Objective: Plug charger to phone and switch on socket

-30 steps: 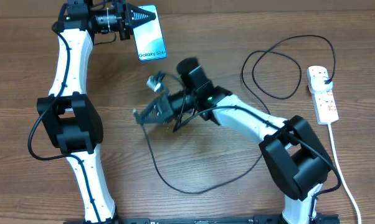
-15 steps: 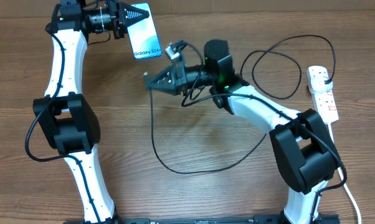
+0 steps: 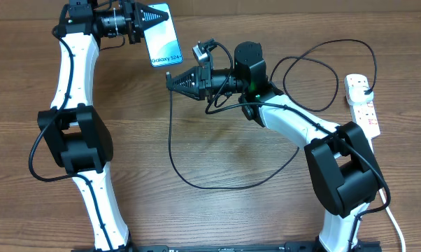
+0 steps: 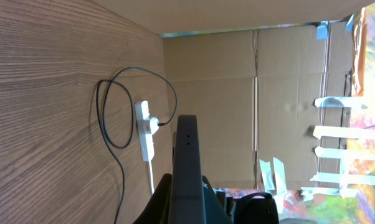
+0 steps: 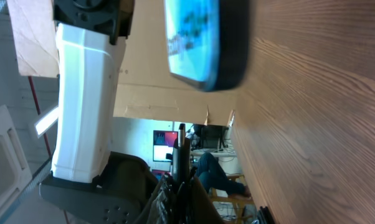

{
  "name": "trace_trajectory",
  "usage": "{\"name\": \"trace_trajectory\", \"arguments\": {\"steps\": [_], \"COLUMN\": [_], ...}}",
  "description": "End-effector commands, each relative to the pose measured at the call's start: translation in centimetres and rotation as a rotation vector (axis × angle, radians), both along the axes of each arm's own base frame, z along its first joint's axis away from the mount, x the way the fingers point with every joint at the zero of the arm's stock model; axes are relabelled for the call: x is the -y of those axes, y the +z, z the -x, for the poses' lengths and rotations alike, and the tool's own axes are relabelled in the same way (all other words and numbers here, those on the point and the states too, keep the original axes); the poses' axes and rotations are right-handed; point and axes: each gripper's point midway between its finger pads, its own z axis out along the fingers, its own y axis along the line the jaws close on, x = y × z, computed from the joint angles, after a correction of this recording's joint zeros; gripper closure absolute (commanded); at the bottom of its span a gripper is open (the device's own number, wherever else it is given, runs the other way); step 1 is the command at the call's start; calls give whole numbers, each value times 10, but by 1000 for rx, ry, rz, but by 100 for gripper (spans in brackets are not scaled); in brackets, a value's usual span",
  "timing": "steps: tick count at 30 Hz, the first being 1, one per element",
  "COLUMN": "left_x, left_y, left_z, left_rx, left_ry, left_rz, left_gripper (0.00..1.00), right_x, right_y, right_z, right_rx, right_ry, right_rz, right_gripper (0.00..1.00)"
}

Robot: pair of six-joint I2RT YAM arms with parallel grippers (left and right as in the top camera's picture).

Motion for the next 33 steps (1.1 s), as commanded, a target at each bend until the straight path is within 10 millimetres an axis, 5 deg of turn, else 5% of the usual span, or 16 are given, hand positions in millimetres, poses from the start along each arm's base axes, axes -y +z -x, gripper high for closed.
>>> {"name": "trace_trajectory", "arguments": {"steps": [1,33], "left_x": [5,8], "left_y": [19,35], "left_z": [7,13], "left_rx": [41,82], "left_ry": [-43,-108], "left_rz": [29,82], "left_gripper": [96,96], "right_x": [-3,5], "right_y": [5,4], "right_z": [-5,-20], "right_rx": [45,193], "right_ry": [-17,-80], "right_rz": [-11,-2], "right_gripper": [96,96]}}
